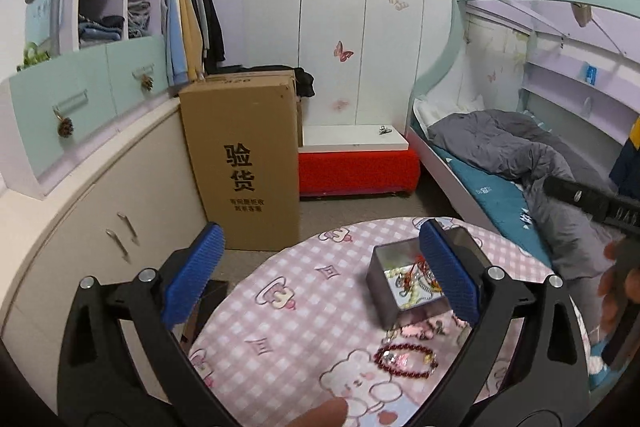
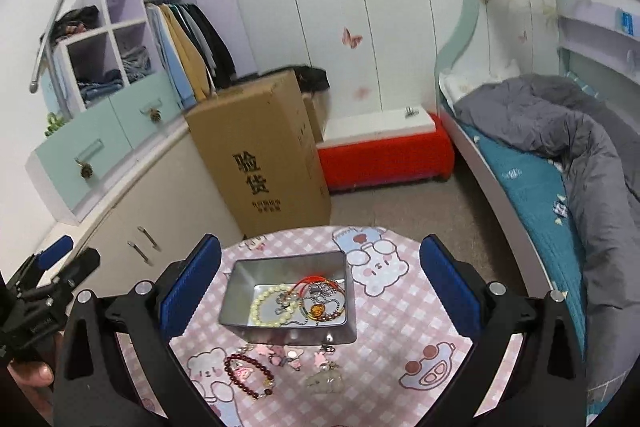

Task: Organize jewelry
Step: 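Lift the red string bracelet and charm and drop them into the grey box, then move both tools back over the remaining jewelry beside the box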

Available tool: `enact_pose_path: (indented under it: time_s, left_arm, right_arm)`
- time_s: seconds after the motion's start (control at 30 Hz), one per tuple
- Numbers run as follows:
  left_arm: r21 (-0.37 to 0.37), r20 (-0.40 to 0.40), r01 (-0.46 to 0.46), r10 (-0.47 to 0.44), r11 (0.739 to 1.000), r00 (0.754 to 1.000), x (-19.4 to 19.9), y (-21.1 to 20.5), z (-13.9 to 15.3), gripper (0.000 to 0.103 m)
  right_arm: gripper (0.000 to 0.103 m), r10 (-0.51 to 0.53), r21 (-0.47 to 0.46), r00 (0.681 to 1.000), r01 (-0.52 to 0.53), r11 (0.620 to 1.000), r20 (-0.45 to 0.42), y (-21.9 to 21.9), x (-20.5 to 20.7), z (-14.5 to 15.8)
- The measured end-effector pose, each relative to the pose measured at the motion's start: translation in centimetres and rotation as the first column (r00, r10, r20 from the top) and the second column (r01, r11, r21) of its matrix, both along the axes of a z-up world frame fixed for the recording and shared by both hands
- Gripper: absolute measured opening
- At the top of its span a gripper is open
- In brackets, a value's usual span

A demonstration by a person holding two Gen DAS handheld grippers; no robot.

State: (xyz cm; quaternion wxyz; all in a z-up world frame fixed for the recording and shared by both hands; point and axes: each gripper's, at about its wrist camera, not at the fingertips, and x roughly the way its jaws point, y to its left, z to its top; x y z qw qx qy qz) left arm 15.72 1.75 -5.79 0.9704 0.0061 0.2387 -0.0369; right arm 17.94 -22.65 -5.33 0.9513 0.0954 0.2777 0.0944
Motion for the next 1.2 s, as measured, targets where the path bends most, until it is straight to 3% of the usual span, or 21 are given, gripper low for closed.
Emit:
enact_pose_path:
  time_s: [0.3,0.63,0.93,1.2]
  left_arm:
    - [-0.013,0.047,0.001,0.000,1.000,0.999,-4.0,0.9,0.7,0.096]
    - [-0.054,0.058,0.039,-0.036,0.998,0.998,-6.3,1.4,-0.3,0.096]
    - [-0.044,-0.001,0.056,-0.056,0.997,0.998,-6.4,0.3,-3.4,0.096]
    - [-0.052,-0.121,0.072,-0.078,0.996,0.990,-5.4,-1.3,-8.1,0.096]
  right_arm:
    - [0.096,0.009,0.004,0.994,-0.009,1.000,0.113,-0.1,-4.9,2.4]
    - [0.096,-0.024,0.008,0.984,0.023,1.000,0.175,-0.6,-8.5,2.4]
    - [0.096,-0.040,0.003,0.993,0.040,0.999,0.109,-1.0,-9.6,-1.2]
    - [0.096,-0.038,0.002,0.999,0.038,0.999,-0.030,-1.1,-8.9,-6.9]
